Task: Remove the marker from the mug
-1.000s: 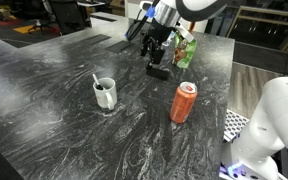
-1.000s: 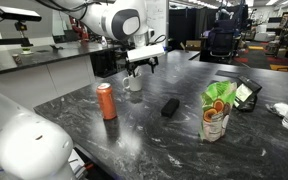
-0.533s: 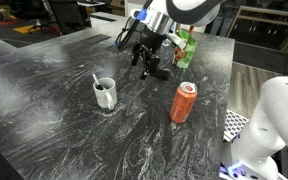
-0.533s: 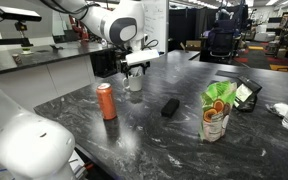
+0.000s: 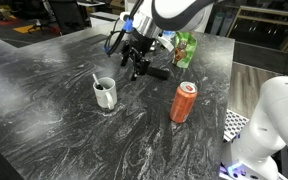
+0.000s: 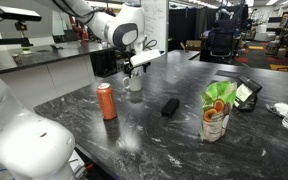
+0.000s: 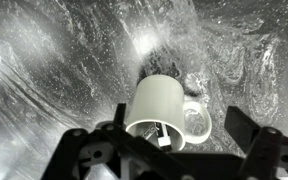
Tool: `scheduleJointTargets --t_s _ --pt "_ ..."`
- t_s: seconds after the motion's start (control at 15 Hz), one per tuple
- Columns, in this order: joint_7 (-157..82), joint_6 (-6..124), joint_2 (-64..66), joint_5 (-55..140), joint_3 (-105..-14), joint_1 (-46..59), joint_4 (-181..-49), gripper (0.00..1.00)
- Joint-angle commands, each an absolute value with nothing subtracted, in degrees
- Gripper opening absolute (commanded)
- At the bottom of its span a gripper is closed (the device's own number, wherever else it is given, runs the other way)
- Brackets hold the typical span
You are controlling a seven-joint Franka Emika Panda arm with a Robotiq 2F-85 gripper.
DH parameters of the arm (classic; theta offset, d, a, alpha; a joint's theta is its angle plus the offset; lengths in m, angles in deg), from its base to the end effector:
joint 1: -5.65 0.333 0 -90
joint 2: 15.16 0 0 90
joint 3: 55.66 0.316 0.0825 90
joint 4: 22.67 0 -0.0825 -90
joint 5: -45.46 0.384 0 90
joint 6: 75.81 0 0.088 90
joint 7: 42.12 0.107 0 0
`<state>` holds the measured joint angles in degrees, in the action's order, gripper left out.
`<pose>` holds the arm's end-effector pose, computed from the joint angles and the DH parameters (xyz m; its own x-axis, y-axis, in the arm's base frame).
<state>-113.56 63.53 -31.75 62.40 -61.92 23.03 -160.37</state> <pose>0.4688 0.0913 0.4568 0.2686 0.8965 0.3523 0.9228 -0.3444 0.1730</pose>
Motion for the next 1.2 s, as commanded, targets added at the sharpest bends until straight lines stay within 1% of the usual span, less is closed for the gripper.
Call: scheduleJointTargets --t_s 0.0,0.2,0.47,1.13 --pt "-121.1 64.7 -28.2 70.6 -61.8 23.7 -157.4 1.0" --pt "-128.4 64.9 -27.7 80.5 -61.8 23.9 -156.7 1.0" --pt "-135.2 63.4 -26.5 87.8 -60.5 22.6 -155.8 1.0" --pt "-139.7 62.2 -20.8 89.8 -55.8 20.2 -153.2 1.0"
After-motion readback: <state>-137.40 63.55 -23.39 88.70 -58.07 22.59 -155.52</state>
